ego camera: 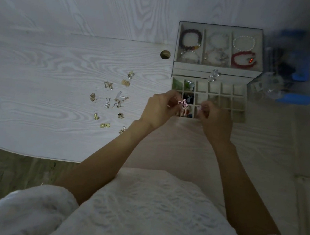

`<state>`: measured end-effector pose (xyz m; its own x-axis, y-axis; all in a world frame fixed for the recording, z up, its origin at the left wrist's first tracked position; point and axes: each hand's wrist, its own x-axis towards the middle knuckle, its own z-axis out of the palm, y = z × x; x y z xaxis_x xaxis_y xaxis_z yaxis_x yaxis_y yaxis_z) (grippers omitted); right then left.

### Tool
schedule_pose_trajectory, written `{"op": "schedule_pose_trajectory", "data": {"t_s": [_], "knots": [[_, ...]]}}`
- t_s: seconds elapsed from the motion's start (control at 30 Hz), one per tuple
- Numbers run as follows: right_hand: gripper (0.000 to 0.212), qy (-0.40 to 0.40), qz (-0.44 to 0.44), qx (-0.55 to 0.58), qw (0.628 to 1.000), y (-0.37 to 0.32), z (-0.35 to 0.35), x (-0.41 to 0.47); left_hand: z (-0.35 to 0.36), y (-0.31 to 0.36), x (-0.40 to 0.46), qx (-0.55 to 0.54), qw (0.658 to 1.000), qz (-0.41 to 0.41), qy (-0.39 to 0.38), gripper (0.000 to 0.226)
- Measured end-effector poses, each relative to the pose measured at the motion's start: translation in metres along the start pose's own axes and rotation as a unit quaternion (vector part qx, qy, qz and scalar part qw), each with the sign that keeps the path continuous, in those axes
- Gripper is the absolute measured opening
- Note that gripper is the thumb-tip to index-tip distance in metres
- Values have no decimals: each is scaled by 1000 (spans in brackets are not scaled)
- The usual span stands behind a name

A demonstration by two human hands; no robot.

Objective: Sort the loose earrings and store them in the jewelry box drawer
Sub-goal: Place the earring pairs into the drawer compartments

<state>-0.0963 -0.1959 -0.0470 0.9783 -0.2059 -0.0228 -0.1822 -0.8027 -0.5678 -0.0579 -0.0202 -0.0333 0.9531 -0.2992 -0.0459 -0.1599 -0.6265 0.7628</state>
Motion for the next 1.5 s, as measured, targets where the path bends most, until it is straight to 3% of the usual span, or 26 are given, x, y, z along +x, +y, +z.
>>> {"op": "schedule_pose_trajectory", "data": {"t_s": [0.2,0.4,0.87,1.0,1.17,1.3,1.4,1.5], "knots": [[20,-4,8,-73,997,9,-4,-6,38,28,22,21,998,3,-54,16],[25,4,-16,-46,999,22,-1,-11,56,34,25,143,984,27,-101,19],[10,-3,-25,-92,995,11,8,3,51,26,23,212,972,78,-71,11],[7,-7,-47,-106,993,9,5,2,47,21,23,232,959,130,-95,13],[12,-1,20,-91,996,13,4,-1,49,13,19,297,926,220,-80,7],[13,7,29,-90,995,12,7,1,45,10,12,246,940,229,-56,29],[13,11,9,-90,996,12,6,3,29,12,0,193,946,259,-29,23],[10,28,-71,-81,994,6,4,-6,6,8,-21,139,955,262,-6,24]]}}
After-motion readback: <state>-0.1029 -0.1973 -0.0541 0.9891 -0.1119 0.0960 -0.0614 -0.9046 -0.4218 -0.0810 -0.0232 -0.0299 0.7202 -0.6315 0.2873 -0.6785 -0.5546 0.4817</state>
